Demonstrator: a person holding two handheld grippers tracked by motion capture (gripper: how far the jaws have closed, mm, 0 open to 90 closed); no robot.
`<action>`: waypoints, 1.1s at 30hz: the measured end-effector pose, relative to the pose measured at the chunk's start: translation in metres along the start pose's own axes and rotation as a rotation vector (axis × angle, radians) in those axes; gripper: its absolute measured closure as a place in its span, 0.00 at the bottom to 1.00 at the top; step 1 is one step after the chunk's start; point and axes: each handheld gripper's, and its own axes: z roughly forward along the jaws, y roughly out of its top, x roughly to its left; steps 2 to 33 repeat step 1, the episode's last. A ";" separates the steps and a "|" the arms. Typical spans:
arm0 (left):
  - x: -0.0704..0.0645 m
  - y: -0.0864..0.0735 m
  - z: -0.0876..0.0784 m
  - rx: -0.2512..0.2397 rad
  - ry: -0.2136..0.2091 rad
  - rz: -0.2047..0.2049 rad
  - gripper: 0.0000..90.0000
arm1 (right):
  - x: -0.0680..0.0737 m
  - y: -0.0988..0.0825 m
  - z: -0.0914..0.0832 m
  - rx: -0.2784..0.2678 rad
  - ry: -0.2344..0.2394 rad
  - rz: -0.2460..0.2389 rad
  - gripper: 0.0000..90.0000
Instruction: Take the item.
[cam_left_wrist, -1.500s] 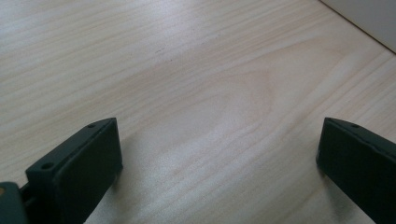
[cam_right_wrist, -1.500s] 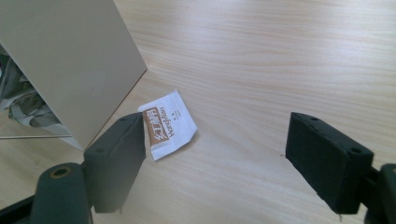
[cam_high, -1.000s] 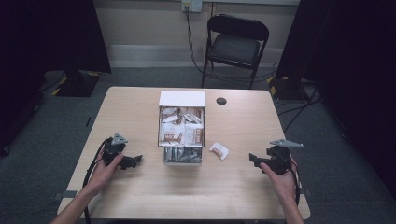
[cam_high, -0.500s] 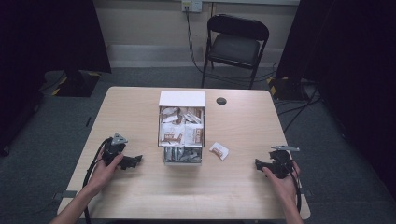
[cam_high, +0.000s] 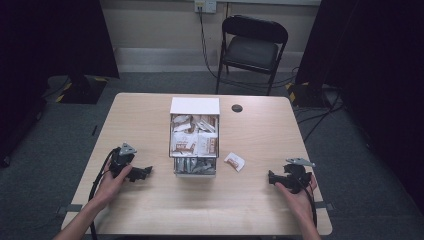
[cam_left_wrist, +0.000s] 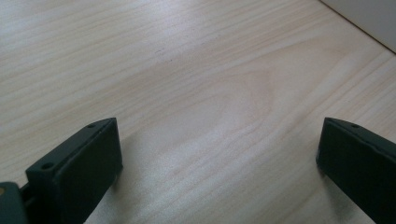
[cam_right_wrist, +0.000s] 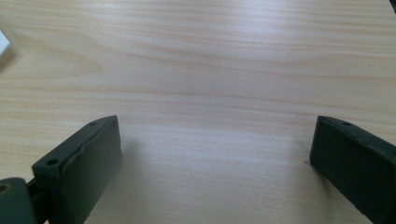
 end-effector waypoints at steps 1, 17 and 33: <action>0.000 0.000 0.000 0.000 0.000 0.000 0.00 | 0.001 0.000 0.000 -0.001 -0.003 0.006 0.02; 0.000 0.000 0.000 0.000 0.000 0.000 0.00 | 0.001 0.000 0.000 -0.001 -0.003 0.006 0.02; 0.000 0.000 0.000 0.000 0.000 0.000 0.00 | 0.001 0.000 0.000 -0.001 -0.003 0.006 0.02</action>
